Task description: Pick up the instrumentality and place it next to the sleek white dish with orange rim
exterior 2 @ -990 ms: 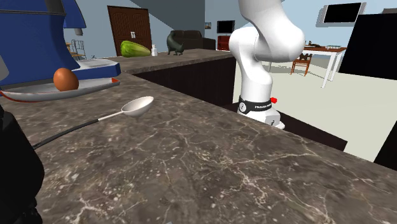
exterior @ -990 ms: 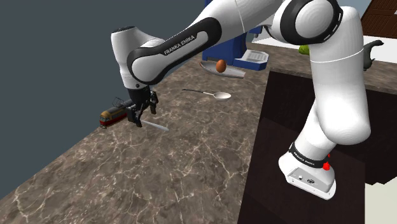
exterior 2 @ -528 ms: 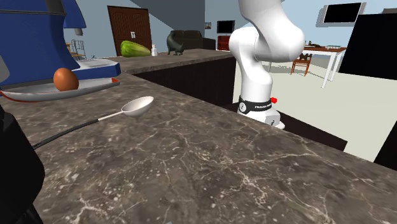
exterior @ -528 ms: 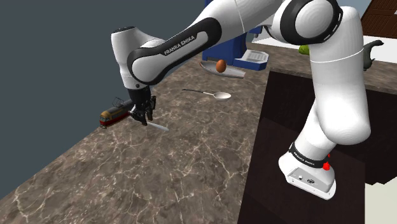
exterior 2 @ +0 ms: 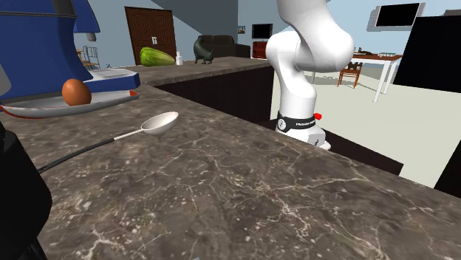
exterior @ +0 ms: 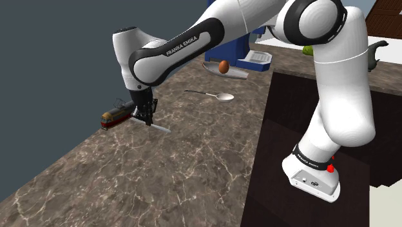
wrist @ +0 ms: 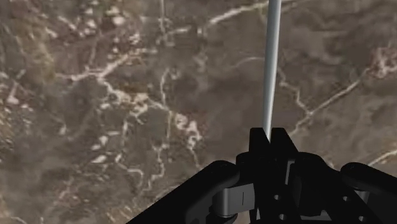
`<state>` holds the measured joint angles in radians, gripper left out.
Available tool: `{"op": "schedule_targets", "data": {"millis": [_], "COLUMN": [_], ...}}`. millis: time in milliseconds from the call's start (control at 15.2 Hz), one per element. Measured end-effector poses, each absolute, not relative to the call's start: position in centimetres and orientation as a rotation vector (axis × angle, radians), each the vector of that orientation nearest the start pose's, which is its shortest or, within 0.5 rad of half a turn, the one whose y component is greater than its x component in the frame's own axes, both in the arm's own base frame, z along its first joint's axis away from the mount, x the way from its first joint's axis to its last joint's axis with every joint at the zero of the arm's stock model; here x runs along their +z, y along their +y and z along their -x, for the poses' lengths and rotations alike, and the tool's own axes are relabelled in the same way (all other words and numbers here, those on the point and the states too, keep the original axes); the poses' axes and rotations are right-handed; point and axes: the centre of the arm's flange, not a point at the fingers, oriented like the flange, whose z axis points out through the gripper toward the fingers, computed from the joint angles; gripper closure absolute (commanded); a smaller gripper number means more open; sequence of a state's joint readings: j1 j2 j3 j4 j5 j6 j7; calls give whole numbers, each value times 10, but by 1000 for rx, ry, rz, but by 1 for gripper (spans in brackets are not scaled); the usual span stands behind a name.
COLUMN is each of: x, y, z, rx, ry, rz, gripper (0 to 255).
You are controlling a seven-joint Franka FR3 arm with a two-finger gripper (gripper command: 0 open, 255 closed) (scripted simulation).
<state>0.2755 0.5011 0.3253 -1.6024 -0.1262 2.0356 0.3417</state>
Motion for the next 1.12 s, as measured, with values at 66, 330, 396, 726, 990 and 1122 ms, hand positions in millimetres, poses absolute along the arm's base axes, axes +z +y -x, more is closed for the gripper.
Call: {"op": "schedule_targets", "data": {"millis": [66, 330, 396, 726, 990, 1122], "x": [351, 368, 373, 400, 421, 432], "y": [353, 353, 354, 354, 353, 353], "z": [-578, -578, -578, -577, -578, -577], "rx": [87, 87, 87, 88, 88, 87], "ry": [-441, -441, -442, -441, -441, -441], "rz": [3089, 3089, 3089, 3089, 3089, 3089], "gripper": [255, 255, 255, 255, 255, 255]}}
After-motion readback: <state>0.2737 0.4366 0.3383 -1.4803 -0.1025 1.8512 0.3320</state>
